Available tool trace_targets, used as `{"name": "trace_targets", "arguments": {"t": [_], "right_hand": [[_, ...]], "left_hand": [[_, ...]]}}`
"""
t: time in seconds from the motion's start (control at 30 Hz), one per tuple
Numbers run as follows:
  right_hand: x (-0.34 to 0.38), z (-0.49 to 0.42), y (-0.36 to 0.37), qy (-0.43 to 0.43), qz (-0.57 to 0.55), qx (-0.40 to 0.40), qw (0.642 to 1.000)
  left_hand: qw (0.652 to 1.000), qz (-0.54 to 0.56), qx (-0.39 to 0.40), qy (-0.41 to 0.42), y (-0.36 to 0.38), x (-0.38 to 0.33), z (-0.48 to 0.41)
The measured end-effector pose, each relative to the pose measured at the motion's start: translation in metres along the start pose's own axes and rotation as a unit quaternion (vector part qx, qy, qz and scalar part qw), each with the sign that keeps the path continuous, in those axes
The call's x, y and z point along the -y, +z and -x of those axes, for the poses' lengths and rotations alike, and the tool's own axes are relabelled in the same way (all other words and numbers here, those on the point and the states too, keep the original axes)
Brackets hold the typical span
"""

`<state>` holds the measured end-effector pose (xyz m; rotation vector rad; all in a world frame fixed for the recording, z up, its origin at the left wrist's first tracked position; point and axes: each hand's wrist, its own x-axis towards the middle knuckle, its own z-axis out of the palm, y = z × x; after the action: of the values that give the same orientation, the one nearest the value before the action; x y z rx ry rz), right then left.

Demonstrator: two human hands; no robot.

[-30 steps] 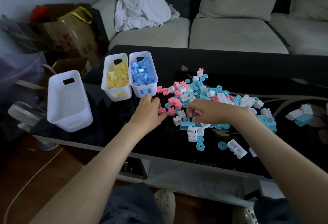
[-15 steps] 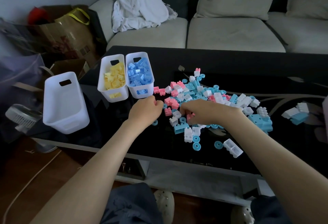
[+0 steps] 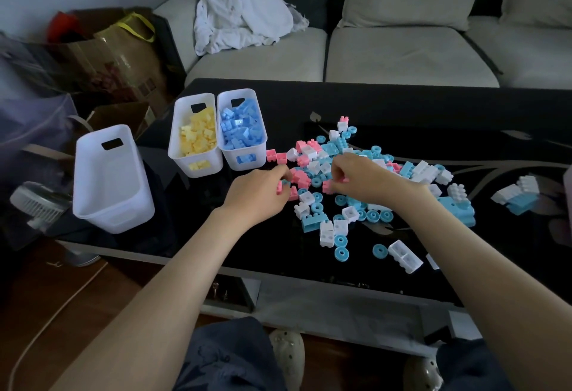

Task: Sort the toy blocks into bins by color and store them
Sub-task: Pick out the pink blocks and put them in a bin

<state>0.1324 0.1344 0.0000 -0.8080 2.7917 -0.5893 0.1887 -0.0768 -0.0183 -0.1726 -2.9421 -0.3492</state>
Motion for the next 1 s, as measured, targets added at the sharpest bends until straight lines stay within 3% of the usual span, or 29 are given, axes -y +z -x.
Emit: {"name": "trace_targets", "arguments": {"t": [0.17, 0.37, 0.63, 0.83, 1.0], "right_hand": [[0.005, -0.003, 0.007, -0.007, 0.015, 0.037, 0.999], [0.012, -0.009, 0.015, -0.032, 0.094, 0.016, 0.995], [0.008, -0.004, -0.002, -0.005, 0.014, -0.007, 1.000], [-0.026, 0.044, -0.039, 0.060, -0.010, -0.056, 0.997], [-0.074, 0.114, -0.086, 0.162, -0.029, -0.145, 0.976]], "left_hand": [[0.999, -0.023, 0.011, 0.049, 0.002, 0.003, 0.002], [0.998, -0.028, 0.022, 0.047, 0.005, 0.000, 0.002], [0.998, -0.027, -0.048, 0.044, 0.001, -0.016, -0.004], [0.989, -0.016, -0.083, 0.118, -0.010, -0.072, -0.022], [0.975, 0.011, -0.027, 0.222, -0.003, -0.149, -0.038]]}}
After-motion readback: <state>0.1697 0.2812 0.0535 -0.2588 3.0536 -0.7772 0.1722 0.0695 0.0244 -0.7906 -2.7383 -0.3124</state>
